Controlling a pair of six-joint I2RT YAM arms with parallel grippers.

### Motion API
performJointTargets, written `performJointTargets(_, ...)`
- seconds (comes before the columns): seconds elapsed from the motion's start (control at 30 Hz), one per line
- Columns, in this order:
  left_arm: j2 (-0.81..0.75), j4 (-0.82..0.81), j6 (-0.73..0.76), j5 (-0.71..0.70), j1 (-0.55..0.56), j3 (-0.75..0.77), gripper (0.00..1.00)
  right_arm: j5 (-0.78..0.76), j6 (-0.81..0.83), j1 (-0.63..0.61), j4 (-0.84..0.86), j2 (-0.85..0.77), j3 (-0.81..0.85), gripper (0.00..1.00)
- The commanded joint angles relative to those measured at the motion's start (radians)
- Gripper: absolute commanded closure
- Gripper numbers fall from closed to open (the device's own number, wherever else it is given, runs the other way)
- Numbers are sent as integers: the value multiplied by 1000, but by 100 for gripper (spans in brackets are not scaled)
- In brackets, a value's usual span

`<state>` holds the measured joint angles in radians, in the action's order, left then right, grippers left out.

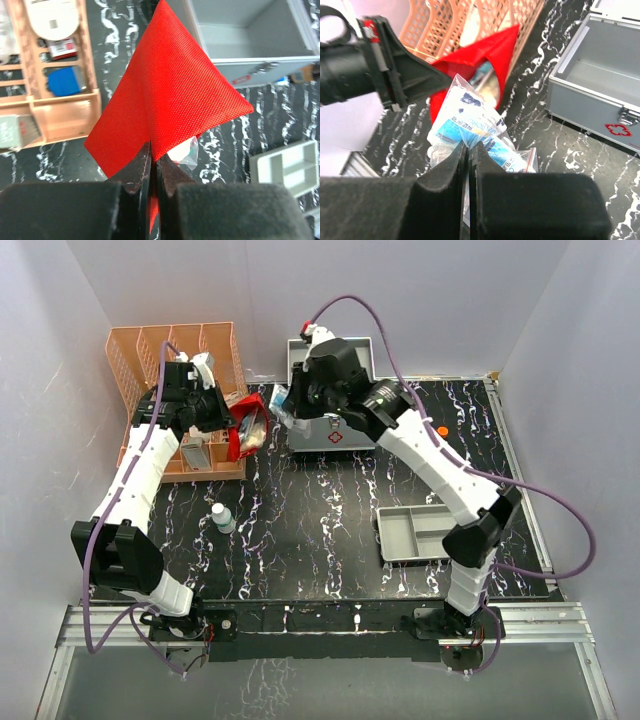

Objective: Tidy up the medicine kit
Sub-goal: Place the medical item at the medicine pouch.

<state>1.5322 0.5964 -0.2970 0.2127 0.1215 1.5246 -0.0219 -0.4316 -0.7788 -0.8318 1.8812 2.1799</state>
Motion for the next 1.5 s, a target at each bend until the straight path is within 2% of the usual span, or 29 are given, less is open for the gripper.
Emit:
performJointTargets(0.0, -11, -57, -1, 221, 12, 51, 100, 55, -115, 6, 177, -60, -113, 100)
performJointTargets(0.13, -8, -116, -43, 350, 24, 41, 100, 125, -191, 6, 362, -111, -246, 100)
performJointTargets(0.27, 1, -164, -85, 420, 38, 43, 100, 183, -266, 7, 564, -168, -387, 100)
performJointTargets(0.43, 7, -181, -90, 433, 54, 65, 100, 191, -310, 10, 655, -170, -447, 100)
performJointTargets(1.1, -7, -158, -75, 430, 72, 89, 100, 81, -414, 81, 598, -89, -458, 100)
performJointTargets(1.47, -3, -167, -82, 479, 80, 86, 100, 58, -491, 116, 571, 24, -346, 100)
